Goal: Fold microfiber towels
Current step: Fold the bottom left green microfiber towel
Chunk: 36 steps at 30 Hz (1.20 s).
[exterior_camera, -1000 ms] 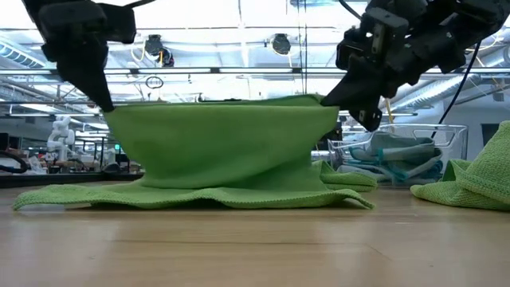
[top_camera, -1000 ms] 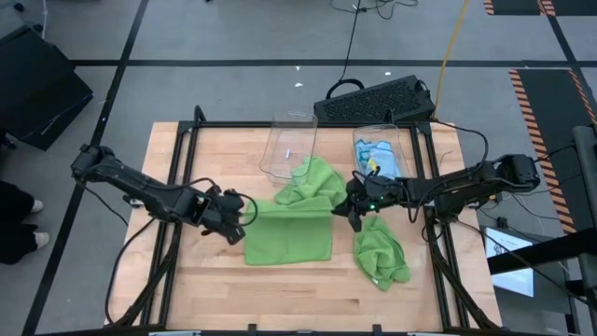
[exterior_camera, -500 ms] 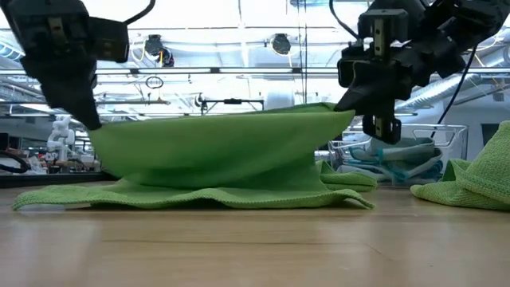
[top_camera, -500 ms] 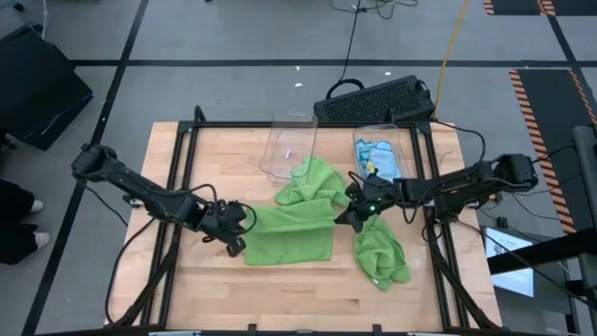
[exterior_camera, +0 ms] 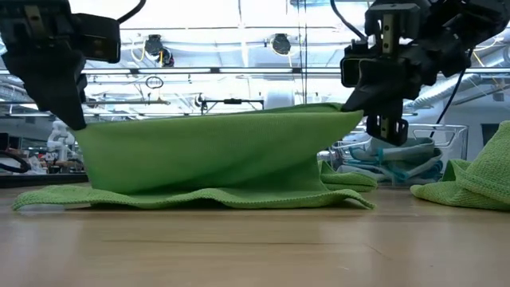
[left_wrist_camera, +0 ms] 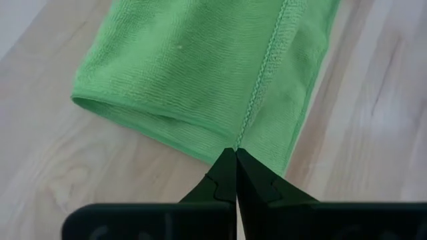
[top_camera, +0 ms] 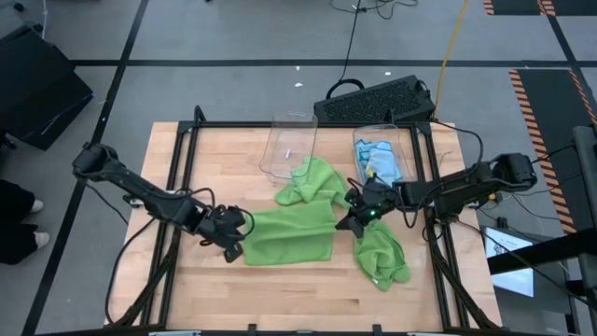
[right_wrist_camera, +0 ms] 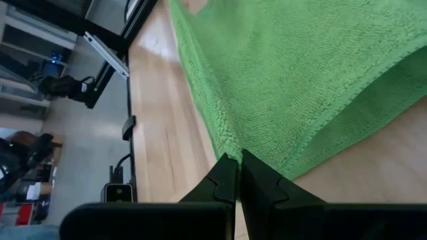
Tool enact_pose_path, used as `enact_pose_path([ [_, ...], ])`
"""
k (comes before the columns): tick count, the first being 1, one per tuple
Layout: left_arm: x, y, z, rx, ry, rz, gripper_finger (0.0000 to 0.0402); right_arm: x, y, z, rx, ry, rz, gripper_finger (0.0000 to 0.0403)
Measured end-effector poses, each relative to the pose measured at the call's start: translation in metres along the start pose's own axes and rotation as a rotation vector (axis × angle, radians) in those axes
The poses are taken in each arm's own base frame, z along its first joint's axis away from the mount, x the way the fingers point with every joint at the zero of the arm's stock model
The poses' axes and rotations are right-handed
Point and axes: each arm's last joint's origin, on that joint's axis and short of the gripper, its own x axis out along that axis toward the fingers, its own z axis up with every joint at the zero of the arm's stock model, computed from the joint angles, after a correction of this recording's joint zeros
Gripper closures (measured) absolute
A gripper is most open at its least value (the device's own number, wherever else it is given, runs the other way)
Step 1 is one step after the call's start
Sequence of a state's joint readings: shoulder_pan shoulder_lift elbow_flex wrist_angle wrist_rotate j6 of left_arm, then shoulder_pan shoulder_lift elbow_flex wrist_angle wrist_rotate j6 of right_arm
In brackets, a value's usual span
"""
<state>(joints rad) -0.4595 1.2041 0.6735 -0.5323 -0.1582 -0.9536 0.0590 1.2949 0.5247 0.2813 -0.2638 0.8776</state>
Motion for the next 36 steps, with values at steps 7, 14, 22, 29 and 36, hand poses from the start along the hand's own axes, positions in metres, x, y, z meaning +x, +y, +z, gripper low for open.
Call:
enact_pose_path([
  [7, -0.001, -0.004, -0.002, -0.045, -0.003, -0.031, 0.04, 0.001, 0.003, -0.004, -0.015, 0.016, 0.007, 0.0399],
  [14, -0.001, -0.007, -0.005, -0.021, -0.007, -0.042, 0.0399, 0.001, 0.002, -0.003, -0.034, -0.02, -0.029, 0.0399],
  [22, -0.005, -0.004, -0.003, -0.042, -0.054, 0.016, 0.04, 0.001, 0.004, -0.001, -0.039, -0.043, -0.007, 0.0399],
  [29, -0.027, 0.006, 0.006, -0.054, -0.18, 0.159, 0.04, -0.002, -0.002, 0.011, -0.025, -0.171, -0.076, 0.0399],
  [36, -0.048, 0.023, 0.014, -0.091, -0.308, 0.229, 0.0401, -0.01, -0.011, 0.034, -0.008, -0.353, -0.106, 0.0399],
])
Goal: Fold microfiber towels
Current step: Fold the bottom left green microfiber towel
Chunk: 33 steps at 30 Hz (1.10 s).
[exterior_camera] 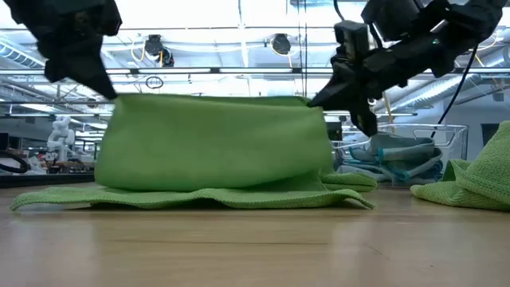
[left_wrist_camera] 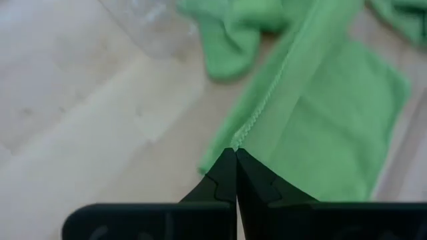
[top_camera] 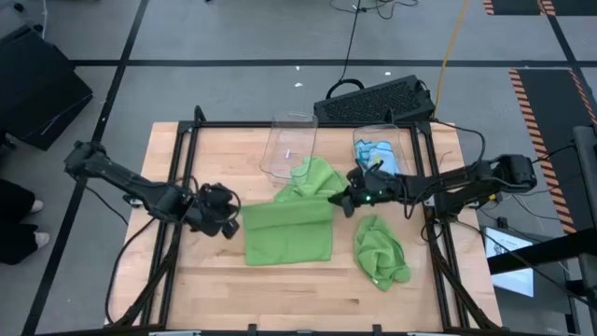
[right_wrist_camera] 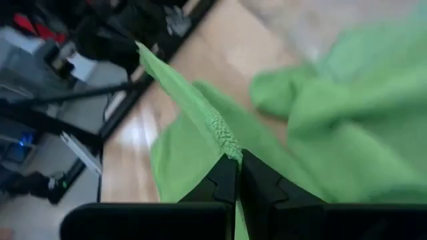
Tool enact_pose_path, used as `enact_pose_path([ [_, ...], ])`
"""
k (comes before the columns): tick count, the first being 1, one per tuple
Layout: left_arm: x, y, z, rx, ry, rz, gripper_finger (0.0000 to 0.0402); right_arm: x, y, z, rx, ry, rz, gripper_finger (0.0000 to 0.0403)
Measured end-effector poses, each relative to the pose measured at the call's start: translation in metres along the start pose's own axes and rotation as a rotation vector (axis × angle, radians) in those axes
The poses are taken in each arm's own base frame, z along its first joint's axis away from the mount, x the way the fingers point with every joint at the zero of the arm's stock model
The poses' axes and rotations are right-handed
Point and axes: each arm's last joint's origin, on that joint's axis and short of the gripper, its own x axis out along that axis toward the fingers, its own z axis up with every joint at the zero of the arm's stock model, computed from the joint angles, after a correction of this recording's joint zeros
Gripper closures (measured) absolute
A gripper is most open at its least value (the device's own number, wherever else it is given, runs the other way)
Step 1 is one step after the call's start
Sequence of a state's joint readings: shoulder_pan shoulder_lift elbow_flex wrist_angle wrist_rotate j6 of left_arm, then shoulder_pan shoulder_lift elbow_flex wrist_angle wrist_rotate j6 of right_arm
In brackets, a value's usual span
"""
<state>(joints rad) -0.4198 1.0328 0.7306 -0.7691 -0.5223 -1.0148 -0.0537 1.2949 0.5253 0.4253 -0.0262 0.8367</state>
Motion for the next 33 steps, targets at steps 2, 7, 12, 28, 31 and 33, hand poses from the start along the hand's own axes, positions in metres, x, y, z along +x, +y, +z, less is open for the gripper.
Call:
enact_pose_path([
  [2, -0.004, 0.005, 0.005, -0.023, -0.058, 0.018, 0.0401, 0.0, -0.001, 0.007, -0.013, -0.047, 0.019, 0.0399],
  [7, -0.011, 0.016, 0.016, -0.061, -0.203, 0.083, 0.0401, -0.002, -0.005, 0.022, -0.06, -0.134, 0.034, 0.0399],
  [12, -0.011, 0.023, 0.023, -0.044, -0.222, 0.113, 0.04, -0.003, -0.011, 0.029, -0.059, -0.164, 0.013, 0.0399],
  [28, -0.005, 0.021, 0.016, 0.046, -0.018, -0.003, 0.04, -0.002, -0.014, 0.019, -0.056, -0.015, 0.029, 0.0399],
  [31, 0.001, 0.019, 0.01, 0.042, 0.029, -0.065, 0.04, -0.002, -0.016, 0.016, -0.051, 0.017, 0.016, 0.0399],
  [33, 0.003, 0.017, 0.007, 0.041, 0.04, -0.095, 0.04, -0.002, -0.016, 0.015, -0.049, 0.045, 0.026, 0.0399],
])
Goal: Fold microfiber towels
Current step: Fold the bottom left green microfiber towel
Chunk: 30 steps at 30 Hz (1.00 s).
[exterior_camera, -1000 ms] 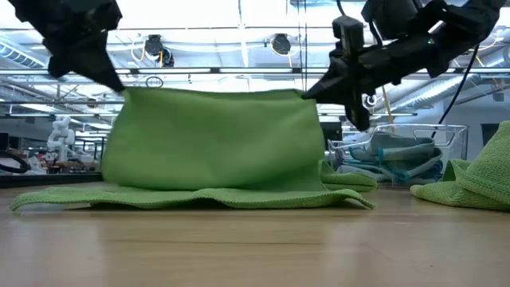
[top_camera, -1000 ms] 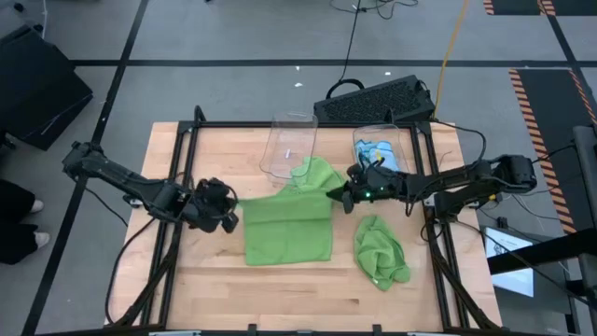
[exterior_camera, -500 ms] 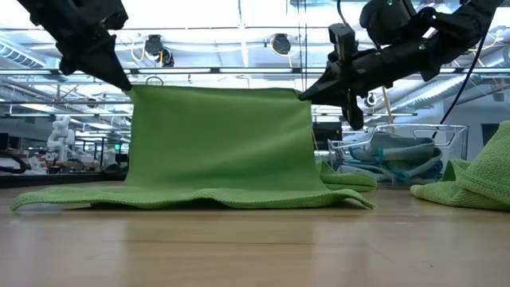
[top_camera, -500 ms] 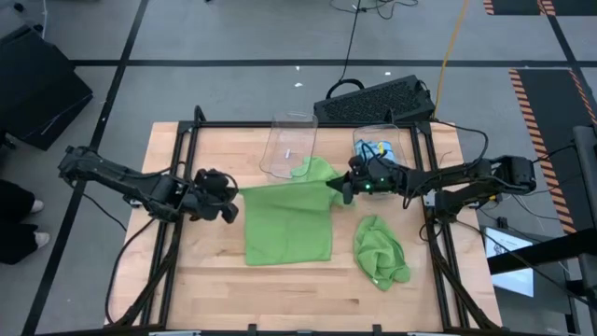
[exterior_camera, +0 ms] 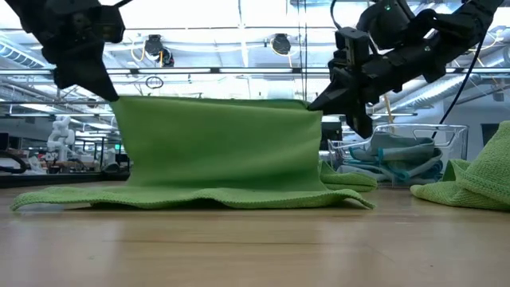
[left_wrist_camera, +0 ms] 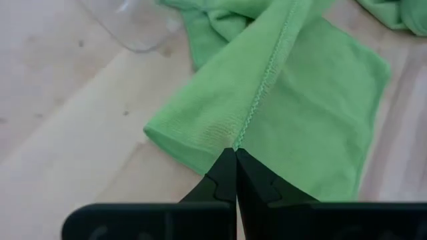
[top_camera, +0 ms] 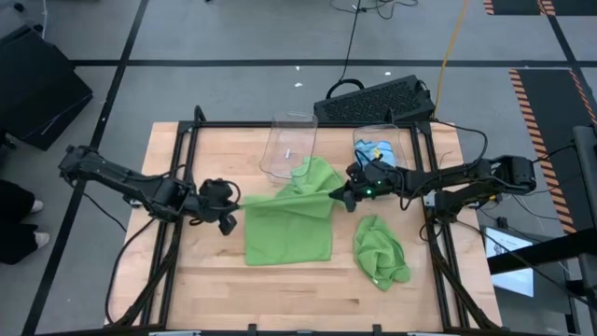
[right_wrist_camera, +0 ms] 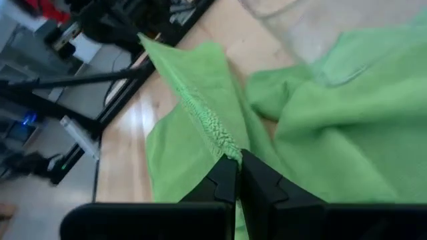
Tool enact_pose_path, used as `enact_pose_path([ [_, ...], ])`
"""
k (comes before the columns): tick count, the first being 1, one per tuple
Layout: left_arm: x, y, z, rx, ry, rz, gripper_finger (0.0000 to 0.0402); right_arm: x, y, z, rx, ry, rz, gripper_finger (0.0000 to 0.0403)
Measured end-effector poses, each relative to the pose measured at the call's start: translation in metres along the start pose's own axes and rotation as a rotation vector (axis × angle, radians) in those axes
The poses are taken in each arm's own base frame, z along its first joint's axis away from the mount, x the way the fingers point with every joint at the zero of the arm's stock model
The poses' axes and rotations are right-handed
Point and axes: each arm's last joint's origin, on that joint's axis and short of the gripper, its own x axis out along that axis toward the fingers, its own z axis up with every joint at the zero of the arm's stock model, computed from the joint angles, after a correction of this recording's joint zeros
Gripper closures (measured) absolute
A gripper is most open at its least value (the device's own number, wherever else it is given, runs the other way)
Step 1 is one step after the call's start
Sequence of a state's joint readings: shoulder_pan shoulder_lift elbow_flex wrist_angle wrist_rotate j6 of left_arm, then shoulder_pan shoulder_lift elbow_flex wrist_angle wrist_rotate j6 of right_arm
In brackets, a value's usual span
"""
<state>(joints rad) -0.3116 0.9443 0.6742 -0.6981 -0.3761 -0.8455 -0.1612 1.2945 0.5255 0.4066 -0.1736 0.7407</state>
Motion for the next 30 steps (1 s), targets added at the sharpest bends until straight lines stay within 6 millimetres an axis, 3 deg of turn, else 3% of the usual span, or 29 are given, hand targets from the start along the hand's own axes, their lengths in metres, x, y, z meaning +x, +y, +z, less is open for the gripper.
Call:
enact_pose_path([
  [18, 0.026, -0.009, -0.043, -0.129, 0.07, -0.26, 0.04, 0.0, -0.002, -0.007, 0.032, 0.113, 0.023, 0.0399],
  [30, 0.027, -0.009, -0.047, -0.118, 0.08, -0.266, 0.0398, 0.001, 0.006, -0.012, 0.025, 0.157, 0.097, 0.0399],
])
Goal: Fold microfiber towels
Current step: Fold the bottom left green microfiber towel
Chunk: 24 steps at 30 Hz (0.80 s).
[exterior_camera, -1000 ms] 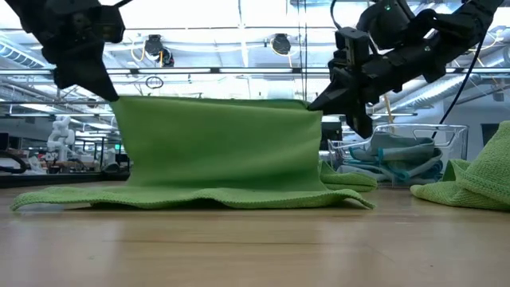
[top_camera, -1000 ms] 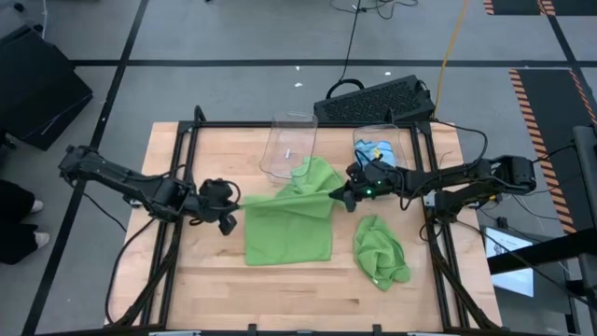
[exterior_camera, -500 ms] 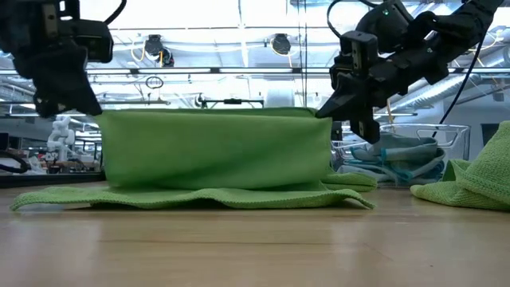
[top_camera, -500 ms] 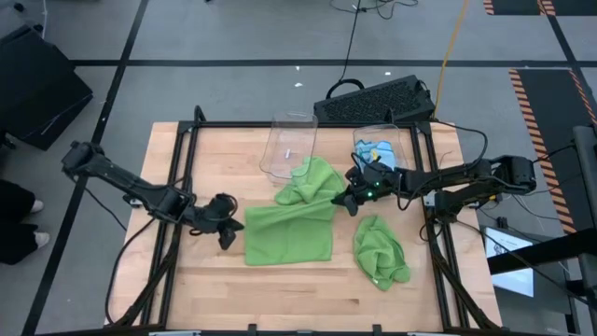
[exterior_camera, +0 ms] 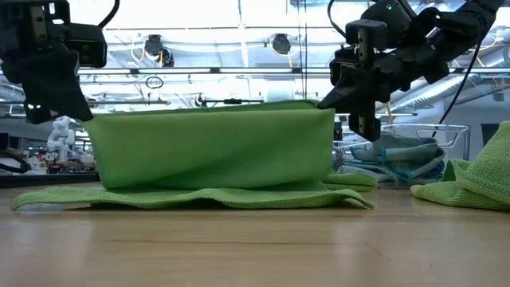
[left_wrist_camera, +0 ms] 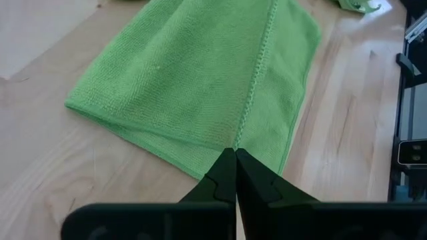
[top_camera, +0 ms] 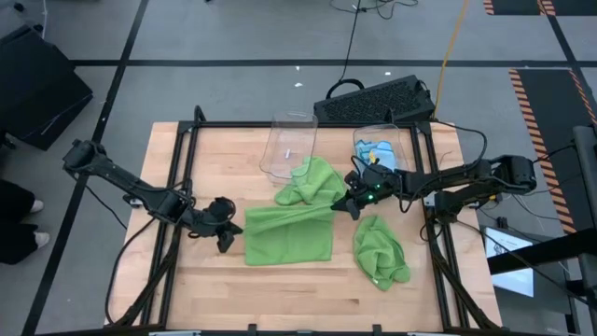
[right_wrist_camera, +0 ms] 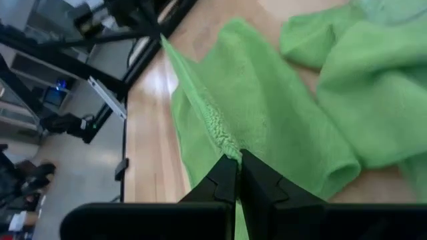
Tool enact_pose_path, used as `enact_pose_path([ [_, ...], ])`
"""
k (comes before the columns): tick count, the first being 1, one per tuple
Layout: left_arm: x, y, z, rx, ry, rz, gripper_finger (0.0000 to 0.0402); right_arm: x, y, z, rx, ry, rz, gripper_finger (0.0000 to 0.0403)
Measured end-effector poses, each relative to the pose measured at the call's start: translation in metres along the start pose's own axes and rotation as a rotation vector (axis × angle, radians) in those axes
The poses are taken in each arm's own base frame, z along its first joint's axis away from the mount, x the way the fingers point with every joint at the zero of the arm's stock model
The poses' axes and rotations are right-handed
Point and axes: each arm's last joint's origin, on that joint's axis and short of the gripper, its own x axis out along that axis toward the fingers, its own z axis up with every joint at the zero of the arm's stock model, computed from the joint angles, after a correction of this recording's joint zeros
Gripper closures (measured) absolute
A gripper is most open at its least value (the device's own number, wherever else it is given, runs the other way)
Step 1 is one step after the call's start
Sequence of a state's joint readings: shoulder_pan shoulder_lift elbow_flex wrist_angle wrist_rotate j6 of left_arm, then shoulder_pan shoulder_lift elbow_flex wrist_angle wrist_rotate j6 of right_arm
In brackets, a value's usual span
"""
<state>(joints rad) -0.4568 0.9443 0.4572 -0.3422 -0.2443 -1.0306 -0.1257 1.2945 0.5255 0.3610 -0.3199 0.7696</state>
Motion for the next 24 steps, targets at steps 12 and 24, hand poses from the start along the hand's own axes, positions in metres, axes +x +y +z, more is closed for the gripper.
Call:
enact_pose_path([
  [12, 0.0, 0.001, 0.0, -0.001, -0.015, 0.017, 0.0395, 0.006, 0.014, -0.017, -0.02, 0.079, 0.038, 0.0399],
  [24, -0.001, -0.001, -0.002, 0.009, -0.005, 0.001, 0.0379, 0.007, 0.021, -0.025, -0.018, 0.113, 0.059, 0.0351],
])
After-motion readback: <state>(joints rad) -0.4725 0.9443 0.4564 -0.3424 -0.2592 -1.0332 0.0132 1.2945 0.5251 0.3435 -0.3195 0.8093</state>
